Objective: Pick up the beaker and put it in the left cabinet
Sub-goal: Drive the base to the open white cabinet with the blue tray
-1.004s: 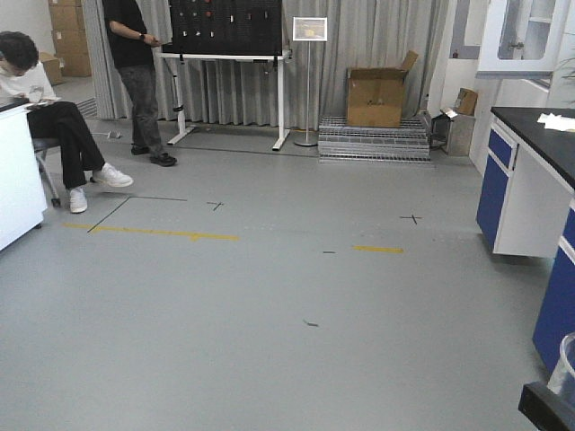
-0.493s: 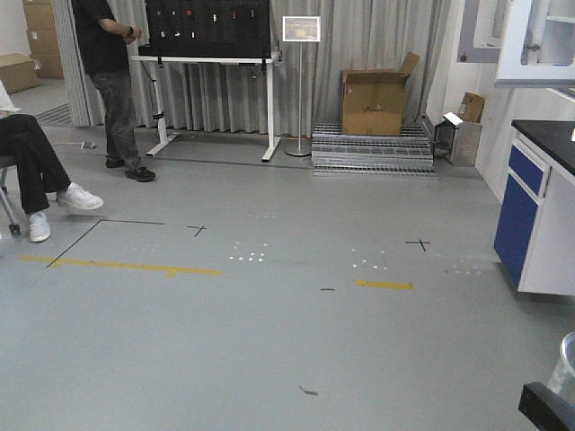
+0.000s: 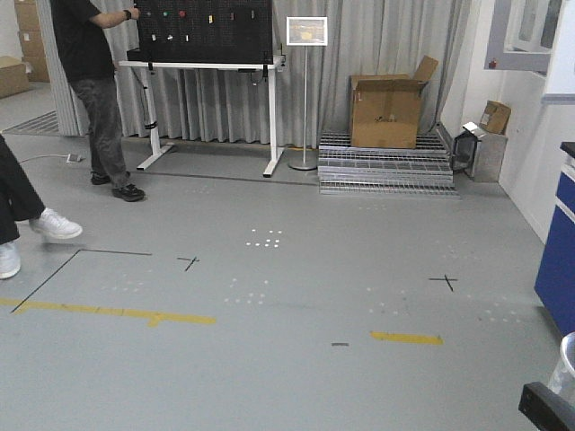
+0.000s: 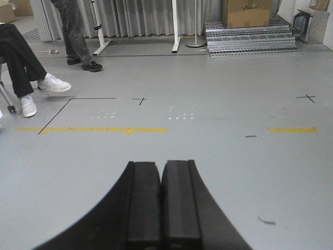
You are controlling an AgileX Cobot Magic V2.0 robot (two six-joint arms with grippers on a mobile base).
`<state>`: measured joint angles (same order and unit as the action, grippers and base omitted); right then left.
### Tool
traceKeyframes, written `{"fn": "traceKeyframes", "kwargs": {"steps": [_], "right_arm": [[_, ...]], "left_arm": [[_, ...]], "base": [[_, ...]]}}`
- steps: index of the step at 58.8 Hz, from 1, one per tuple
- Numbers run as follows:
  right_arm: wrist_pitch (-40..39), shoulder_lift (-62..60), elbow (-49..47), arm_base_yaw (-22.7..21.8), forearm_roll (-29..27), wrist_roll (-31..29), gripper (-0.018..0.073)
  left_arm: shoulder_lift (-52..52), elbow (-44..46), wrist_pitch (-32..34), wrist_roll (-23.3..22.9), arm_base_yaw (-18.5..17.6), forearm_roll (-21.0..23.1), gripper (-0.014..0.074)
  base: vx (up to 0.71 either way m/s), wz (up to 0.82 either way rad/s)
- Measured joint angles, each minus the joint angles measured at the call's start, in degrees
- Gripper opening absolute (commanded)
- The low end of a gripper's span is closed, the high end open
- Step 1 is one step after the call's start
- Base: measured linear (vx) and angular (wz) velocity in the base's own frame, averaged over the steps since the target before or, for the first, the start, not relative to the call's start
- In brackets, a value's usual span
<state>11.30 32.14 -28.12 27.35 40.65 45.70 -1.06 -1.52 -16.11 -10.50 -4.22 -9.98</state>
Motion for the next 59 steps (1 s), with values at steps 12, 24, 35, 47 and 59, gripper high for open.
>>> {"fn": "traceKeyframes", "kwargs": {"steps": [12,24,35,47,59], "right_arm": [[0.09,0.00,0.00,0.00,0.00,0.00,-0.0004],[0.34,0.00,0.00,0.00,0.00,0.00,-0.0004],[0.46,0.00,0.05,0.00,-0.05,0.00,-0.0004],[0.46,0.00,0.05,0.00,-0.05,0.00,-0.0004],[0.46,0.00,0.05,0.00,-0.05,0.00,-0.0004]], "left_arm": [[0.00,0.00,0.00,0.00,0.00,0.00,0.0004],[0.00,0.00,0.00,0.00,0.00,0.00,0.0004],[0.00,0.00,0.00,0.00,0.00,0.00,0.0004],[0.00,0.00,0.01,0.00,0.00,0.00,0.0004],[0.00,0.00,-0.05,0.00,0.00,0.00,0.0004]], "base": [[0.76,-0.04],[0.74,-0.03],[0.73,0.01],[0.73,0.06],[0.73,0.00]]}}
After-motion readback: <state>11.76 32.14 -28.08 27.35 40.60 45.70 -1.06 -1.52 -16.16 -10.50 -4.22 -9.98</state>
